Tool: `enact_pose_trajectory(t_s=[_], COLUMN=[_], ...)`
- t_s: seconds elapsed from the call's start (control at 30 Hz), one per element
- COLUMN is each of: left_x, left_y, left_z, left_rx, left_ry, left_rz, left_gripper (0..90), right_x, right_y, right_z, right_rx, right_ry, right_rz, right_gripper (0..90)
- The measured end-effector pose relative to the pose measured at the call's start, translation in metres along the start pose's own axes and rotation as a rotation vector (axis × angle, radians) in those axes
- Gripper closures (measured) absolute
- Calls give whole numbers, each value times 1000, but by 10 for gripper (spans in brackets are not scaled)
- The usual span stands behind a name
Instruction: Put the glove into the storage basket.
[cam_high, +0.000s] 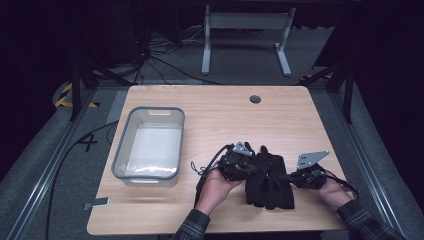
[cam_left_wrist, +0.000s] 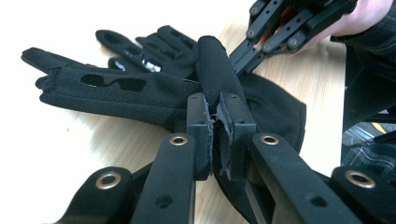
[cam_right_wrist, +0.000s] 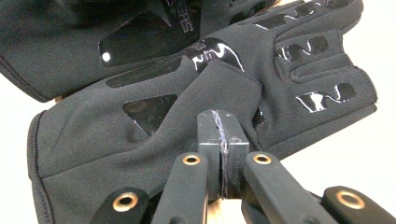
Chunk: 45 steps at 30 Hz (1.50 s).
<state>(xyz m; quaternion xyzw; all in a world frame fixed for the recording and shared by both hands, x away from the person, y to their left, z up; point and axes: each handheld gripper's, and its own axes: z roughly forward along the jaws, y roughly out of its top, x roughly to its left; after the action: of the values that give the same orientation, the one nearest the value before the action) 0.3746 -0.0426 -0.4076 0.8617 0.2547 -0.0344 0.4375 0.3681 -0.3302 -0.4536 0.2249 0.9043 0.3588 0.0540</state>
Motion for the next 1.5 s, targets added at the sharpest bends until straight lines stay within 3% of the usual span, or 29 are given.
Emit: enact_pose_trajectory(t_s=[0.77,0.87,1.07,1.2,1.5], left_x=[-7,-7,-9,-9,-11], left_y=[25,26,28,28,31], left_z=[30,33,35,35,38], left_rx=[-2,0,6,5,6], left_ry=[-35,-35,-30,-30,-32], left_rz=[24,29,35,35,38], left_gripper=[835,835,835,836,829], right_x=[-1,-8,-12,-19,-18], right_y=[5,0,-5,-10,-15], right_z=[3,-6,-12,-24,-15], right_rx=[-4,-12,-3,-27,13], right_ry=[-6,-21,-50,-67,-38], right_rz=[-28,3,7,40,36], right_gripper=[899,899,899,900,899])
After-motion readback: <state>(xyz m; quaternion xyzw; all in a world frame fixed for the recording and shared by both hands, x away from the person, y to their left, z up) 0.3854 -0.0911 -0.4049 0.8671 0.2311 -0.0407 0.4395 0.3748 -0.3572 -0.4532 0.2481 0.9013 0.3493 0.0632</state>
